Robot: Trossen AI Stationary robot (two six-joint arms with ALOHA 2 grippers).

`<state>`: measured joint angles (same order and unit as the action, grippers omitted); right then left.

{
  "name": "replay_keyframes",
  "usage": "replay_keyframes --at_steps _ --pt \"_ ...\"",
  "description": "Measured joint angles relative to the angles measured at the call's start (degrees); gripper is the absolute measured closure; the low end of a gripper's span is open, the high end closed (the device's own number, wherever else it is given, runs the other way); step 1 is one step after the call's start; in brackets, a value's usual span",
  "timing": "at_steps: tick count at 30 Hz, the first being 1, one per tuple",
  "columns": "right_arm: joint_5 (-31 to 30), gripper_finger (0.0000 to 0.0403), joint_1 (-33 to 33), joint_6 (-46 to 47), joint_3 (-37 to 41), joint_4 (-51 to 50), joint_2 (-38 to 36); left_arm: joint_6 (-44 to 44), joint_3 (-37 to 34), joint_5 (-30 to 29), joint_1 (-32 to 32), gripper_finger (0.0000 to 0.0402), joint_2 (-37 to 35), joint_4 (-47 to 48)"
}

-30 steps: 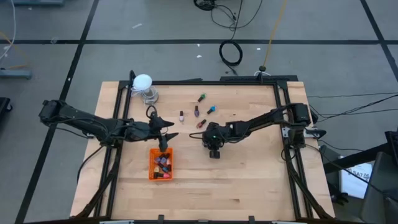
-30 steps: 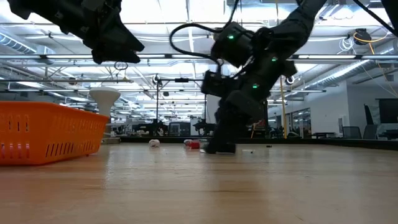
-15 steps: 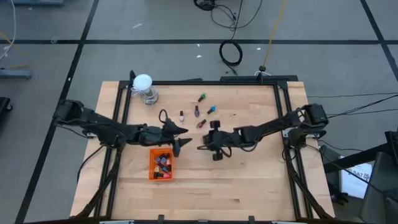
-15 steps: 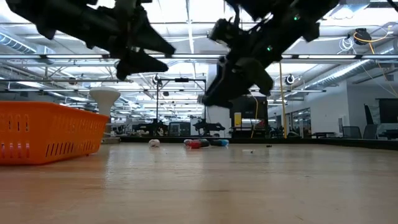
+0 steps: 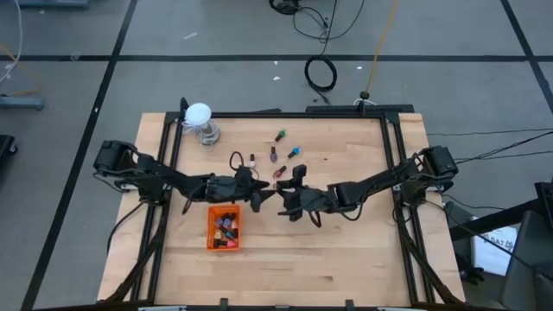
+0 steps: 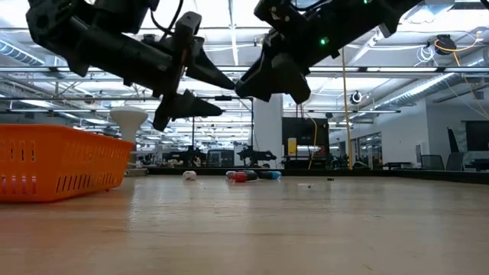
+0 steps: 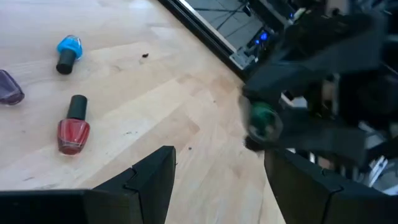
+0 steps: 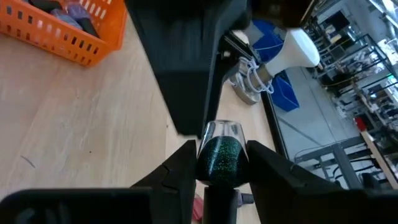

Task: Pick & Place Nail Polish
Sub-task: Put the dark green nail color bottle into the orange bin

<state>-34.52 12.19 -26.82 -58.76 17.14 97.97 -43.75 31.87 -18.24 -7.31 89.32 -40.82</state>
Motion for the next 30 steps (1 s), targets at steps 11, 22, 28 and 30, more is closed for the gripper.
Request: replay_keyframes --at_steps 11,22,28,30 --pt "0.05 0.0295 0.0 -0.03 0.0 0.52 0.0 1.07 3.81 0.02 0.59 0.016 2.18 -0.99" --pt "0.26 0.0295 0.2 0.14 -0.07 0.58 0.0 3.01 11.05 3.32 1.37 0.016 8.04 -0.92" --pt "0.26 0.0295 0.31 0.22 0.02 -0.32 0.11 2.49 11.83 3.55 1.88 0.0161 9.81 -0.87" --pt "0.19 0.0295 0.29 0.42 0.02 -0.68 0.08 2.49 11.83 3.57 2.16 0.0166 9.75 -0.52"
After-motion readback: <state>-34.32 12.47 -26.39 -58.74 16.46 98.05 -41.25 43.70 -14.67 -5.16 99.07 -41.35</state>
